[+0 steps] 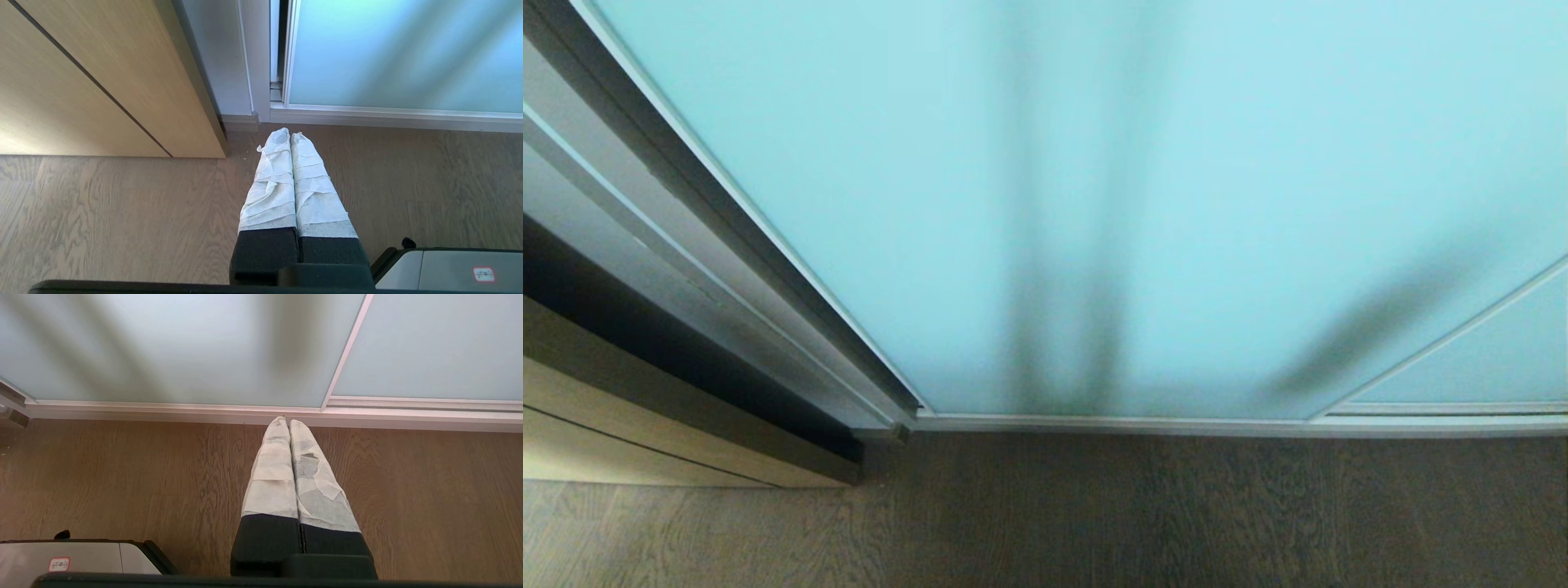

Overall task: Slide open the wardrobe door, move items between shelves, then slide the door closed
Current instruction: Open the door

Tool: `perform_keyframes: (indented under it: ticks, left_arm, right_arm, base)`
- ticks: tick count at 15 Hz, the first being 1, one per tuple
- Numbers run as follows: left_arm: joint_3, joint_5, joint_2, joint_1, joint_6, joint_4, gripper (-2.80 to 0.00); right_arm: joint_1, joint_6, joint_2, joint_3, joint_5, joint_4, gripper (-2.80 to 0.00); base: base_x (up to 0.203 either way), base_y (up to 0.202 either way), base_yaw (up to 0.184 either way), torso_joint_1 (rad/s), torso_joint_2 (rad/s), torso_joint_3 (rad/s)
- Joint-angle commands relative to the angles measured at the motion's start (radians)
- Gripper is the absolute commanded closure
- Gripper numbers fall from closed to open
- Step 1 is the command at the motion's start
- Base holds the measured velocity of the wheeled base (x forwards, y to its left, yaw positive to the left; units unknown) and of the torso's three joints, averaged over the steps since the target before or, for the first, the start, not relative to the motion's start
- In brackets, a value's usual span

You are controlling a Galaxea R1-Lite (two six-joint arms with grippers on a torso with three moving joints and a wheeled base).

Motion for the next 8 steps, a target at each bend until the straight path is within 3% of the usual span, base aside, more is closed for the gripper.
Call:
perform_keyframes:
  ticks: [1, 8]
  left_arm:
    - [0.002, 0.0, 0.0, 0.0, 0.0, 0.0, 0.0]
    - [0.002, 0.002, 0.0, 0.0, 0.003, 0.002, 0.0]
  right_arm:
    - [0.0, 0.0, 0.0, 0.0, -0.001, 0.0, 0.0]
    - [0.0, 0.0, 0.0, 0.001, -0.001, 0.0, 0.0]
  base:
    - [0.0, 0.0, 0.0, 0.0, 0.0, 0.0]
    - [0.0, 0.0, 0.0, 0.0, 0.0, 0.0]
